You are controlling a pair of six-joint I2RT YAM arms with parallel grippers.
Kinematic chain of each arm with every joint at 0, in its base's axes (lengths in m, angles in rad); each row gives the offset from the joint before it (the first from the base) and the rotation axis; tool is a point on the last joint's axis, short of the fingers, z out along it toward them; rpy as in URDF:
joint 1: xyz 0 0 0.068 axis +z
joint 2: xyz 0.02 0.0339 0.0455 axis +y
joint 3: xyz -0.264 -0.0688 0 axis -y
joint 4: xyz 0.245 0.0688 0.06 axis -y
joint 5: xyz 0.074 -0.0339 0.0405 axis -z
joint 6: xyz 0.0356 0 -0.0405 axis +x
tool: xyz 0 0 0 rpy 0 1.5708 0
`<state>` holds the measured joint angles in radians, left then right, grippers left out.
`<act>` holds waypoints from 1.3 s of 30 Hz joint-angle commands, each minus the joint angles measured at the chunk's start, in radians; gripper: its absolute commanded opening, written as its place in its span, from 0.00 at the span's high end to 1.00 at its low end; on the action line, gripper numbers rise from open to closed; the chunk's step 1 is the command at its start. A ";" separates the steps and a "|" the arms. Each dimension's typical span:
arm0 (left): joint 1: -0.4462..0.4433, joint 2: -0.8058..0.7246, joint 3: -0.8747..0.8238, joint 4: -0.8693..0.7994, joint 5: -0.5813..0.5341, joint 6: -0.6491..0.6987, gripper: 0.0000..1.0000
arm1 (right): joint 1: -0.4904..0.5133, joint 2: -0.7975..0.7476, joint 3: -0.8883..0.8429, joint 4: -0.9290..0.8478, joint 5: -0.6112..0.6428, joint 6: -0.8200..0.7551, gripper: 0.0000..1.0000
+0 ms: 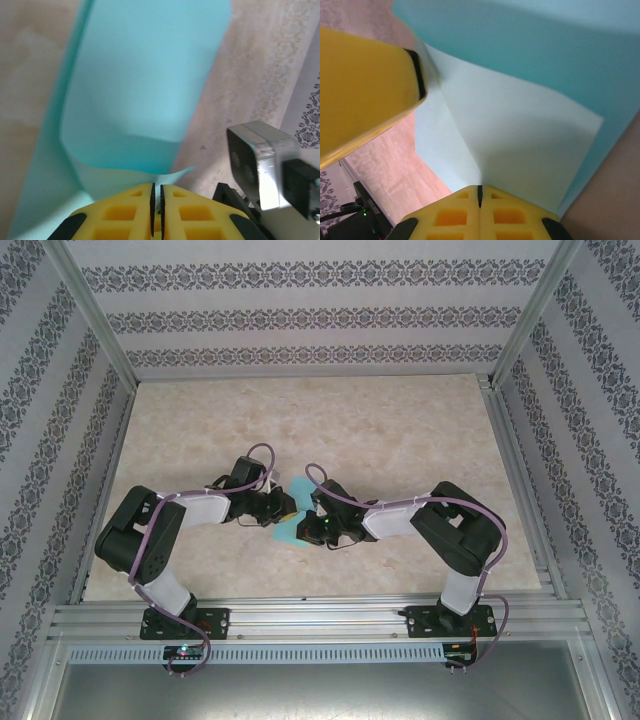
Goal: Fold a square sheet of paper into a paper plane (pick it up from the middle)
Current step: Fold the triangle a second time at the center of the table.
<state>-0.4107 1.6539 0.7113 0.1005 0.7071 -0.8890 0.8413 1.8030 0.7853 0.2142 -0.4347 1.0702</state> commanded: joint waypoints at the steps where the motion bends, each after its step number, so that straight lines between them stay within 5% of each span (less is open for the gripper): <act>1: -0.020 0.017 0.034 -0.034 0.009 0.039 0.85 | -0.004 0.049 -0.006 -0.120 0.009 -0.029 1.00; 8: -0.013 0.109 0.050 -0.068 -0.069 0.063 0.90 | -0.004 0.050 -0.008 -0.140 0.012 -0.041 1.00; 31: 0.137 0.161 0.137 -0.112 -0.023 0.192 0.90 | -0.009 0.049 -0.018 -0.182 -0.020 -0.098 1.00; 39: 0.177 0.061 0.178 -0.200 0.001 0.234 0.88 | -0.021 0.052 0.025 -0.216 -0.027 -0.125 1.00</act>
<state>-0.2459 1.7874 0.8589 -0.0299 0.6960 -0.7044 0.8288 1.8095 0.8169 0.1429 -0.4698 0.9794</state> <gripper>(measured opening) 0.120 0.040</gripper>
